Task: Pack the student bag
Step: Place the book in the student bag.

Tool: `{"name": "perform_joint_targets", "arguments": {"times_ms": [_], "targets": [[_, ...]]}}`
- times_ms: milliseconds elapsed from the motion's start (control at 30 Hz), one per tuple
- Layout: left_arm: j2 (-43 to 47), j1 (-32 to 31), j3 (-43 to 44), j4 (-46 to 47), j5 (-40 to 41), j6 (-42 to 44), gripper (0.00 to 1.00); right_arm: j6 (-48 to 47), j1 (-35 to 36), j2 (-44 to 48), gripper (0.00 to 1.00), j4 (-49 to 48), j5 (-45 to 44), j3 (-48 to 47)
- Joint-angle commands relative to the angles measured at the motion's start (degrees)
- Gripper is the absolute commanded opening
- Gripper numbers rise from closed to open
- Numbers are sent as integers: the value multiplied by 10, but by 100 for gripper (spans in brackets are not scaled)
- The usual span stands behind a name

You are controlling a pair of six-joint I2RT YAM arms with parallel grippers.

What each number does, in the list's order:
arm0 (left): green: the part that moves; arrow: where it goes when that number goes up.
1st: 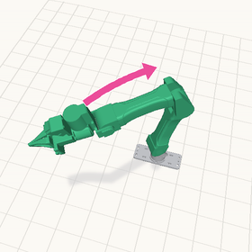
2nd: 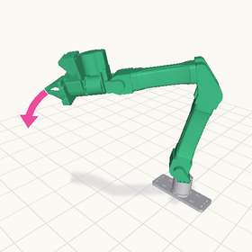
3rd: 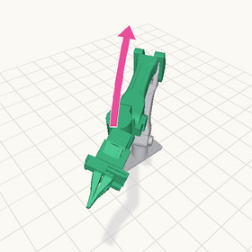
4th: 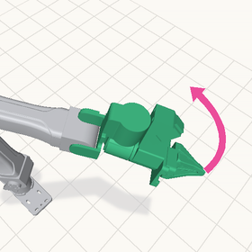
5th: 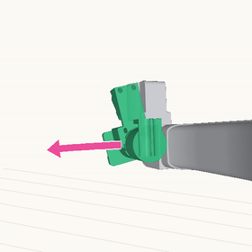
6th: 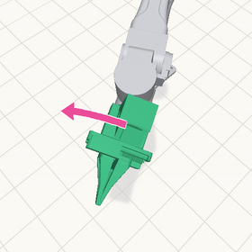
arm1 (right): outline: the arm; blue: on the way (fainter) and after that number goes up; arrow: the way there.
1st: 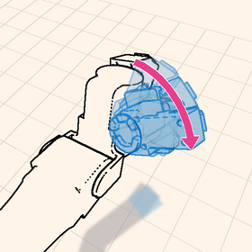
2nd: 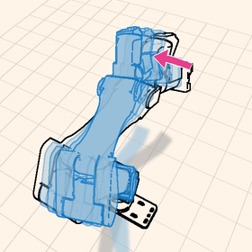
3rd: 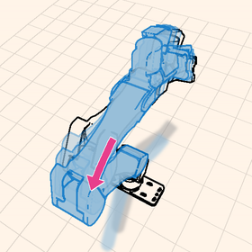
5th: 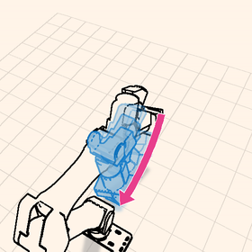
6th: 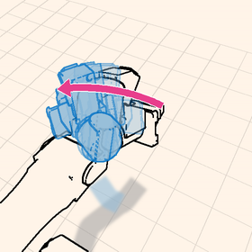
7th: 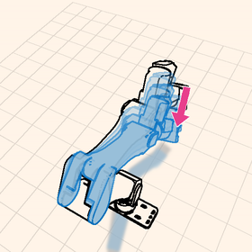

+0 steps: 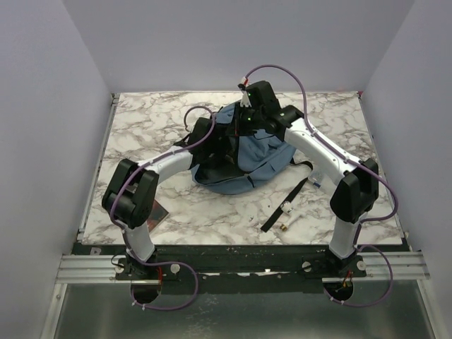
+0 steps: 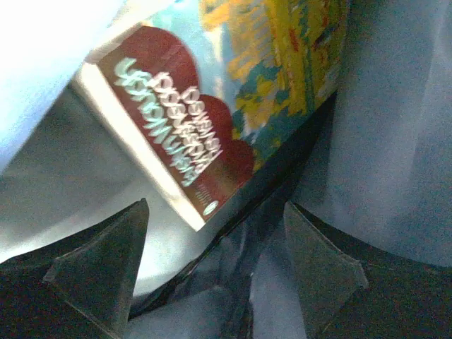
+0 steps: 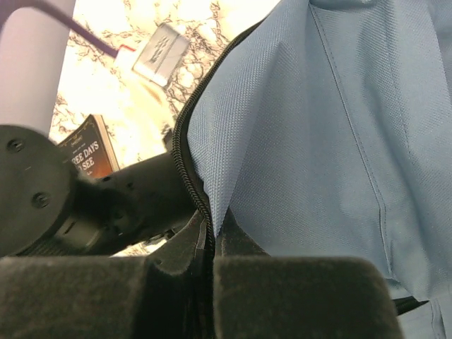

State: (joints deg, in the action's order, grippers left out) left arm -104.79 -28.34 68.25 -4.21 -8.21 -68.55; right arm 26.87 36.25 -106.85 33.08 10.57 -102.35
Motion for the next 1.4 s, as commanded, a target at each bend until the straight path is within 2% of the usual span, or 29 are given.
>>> {"name": "perform_joint_targets", "arguments": {"times_ms": [0, 67, 233, 267, 333, 367, 433, 500, 567, 733, 833, 900, 1033, 1100, 1167, 1233, 1300, 1367], "targets": [[79, -5, -45, -22, 9, 26, 80, -10, -6, 40, 1, -17, 1, 7], [85, -5, -56, -21, 9, 25, 75, -7, -8, 41, 0, -22, 5, 12], [28, -5, -7, -16, -11, 17, 46, 10, -8, 37, 0, -33, 33, 15], [8, -5, 14, -16, -18, 9, 42, 11, -8, 35, 1, -29, 35, 12], [-29, -7, 55, -16, -31, -2, 41, 12, -9, 34, 1, -25, 23, 13], [-38, -8, 68, -17, -32, -3, 42, 13, -9, 33, 1, -23, 21, 14], [-28, -15, 67, -17, -7, 8, 51, 10, -10, 33, 1, -25, 26, 23], [8, -20, 31, -17, 18, 23, 62, 4, -10, 37, 1, -29, 23, 40], [56, -20, -26, -17, 25, 14, 69, -5, -12, 38, 1, -15, 8, 41], [140, -18, -147, -6, 61, -16, 79, -20, -13, 60, 1, -23, -16, 63], [116, -17, -139, 29, 64, -16, 79, -18, -14, 62, 1, -25, 5, 62], [66, -15, -94, 36, 55, -11, 73, -10, -14, 66, 1, -39, 12, 73], [-25, -18, -2, 39, 30, -32, 53, -11, -14, 62, 1, -11, 38, 36], [-43, -24, 37, 39, 36, -22, 39, -7, -14, 82, 1, -39, 28, 59], [-31, -33, 47, 39, 38, -25, 33, -4, -14, 85, 1, -41, 16, 70], [-12, -48, 58, 39, 42, 7, 36, -8, -14, 77, 1, -40, 19, 74], [-1, -50, 58, 39, 5, 27, 57, -10, -15, 77, 1, -54, 18, 94], [20, -42, 27, 39, -58, 26, 69, -8, -14, 82, 1, -62, 9, 112]]}}
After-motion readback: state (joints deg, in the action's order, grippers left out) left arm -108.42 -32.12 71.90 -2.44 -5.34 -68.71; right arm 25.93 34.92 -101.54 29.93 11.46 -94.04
